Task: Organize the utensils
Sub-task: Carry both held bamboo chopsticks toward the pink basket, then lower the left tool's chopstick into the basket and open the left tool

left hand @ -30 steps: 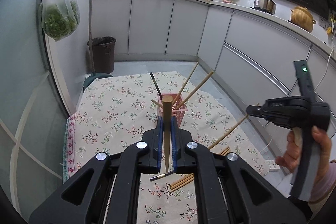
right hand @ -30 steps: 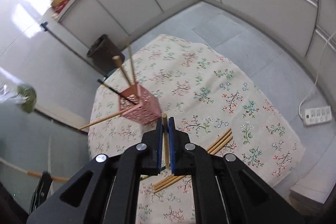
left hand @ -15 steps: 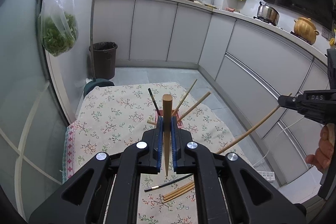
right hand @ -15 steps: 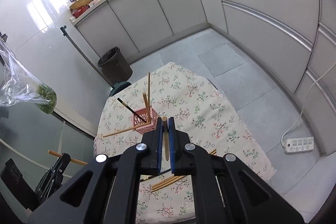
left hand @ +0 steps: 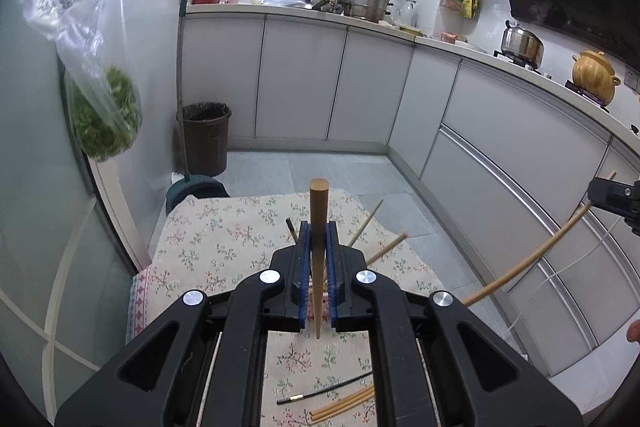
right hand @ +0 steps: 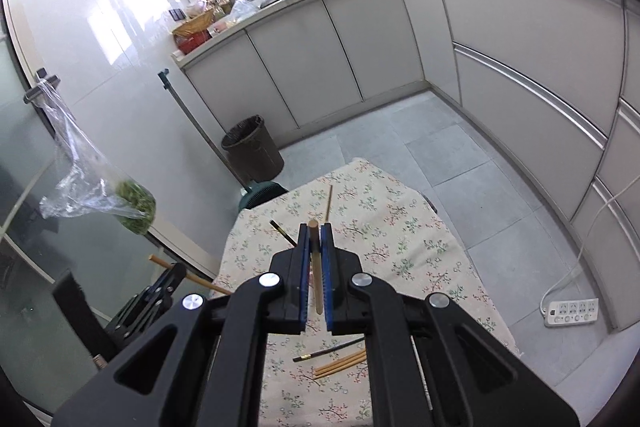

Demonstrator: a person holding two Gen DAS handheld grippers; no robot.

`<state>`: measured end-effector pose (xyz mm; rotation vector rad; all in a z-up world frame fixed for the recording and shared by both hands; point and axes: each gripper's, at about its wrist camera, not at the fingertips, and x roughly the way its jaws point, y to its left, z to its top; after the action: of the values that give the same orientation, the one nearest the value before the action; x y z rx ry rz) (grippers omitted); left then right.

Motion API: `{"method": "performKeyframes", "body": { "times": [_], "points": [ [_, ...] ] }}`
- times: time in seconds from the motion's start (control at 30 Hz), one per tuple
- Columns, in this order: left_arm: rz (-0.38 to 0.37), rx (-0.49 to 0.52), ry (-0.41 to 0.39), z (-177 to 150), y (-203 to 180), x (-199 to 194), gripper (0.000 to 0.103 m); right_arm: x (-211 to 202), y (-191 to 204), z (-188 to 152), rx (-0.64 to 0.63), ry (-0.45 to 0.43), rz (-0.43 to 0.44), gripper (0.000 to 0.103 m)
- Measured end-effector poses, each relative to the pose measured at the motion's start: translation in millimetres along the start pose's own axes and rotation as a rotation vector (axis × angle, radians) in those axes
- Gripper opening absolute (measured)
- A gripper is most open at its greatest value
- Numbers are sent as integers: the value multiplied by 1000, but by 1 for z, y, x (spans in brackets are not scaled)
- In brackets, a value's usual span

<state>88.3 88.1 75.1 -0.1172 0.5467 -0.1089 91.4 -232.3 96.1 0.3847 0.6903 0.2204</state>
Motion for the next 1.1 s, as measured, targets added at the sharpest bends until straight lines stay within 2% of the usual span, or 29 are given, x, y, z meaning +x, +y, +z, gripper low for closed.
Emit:
{"method": "performKeyframes", "body": {
  "times": [0.37, 0.53, 0.67, 0.8, 0.9, 1.03, 1.1],
  "points": [
    [18, 5, -69, 51, -15, 31, 7, 7, -1, 22, 12, -18, 26, 6],
    [26, 10, -68, 62, -25, 54, 7, 18, -9, 23, 24, -7, 25, 6],
    [40, -12, -30, 54, -24, 84, 7, 25, -14, 22, 30, 5, 16, 6],
    [40, -43, 29, 29, -15, 126, 8, 33, -19, 21, 39, 17, 7, 6],
    [50, -49, 109, 8, -7, 151, 18, 40, -20, 21, 50, 28, 6, 6],
    [29, -81, 65, 2, 7, 131, 18, 44, -18, 23, 46, 21, 7, 6],
    [15, -109, 21, 5, 14, 112, 24, 49, -14, 24, 50, 22, 14, 6]
  ]
}}
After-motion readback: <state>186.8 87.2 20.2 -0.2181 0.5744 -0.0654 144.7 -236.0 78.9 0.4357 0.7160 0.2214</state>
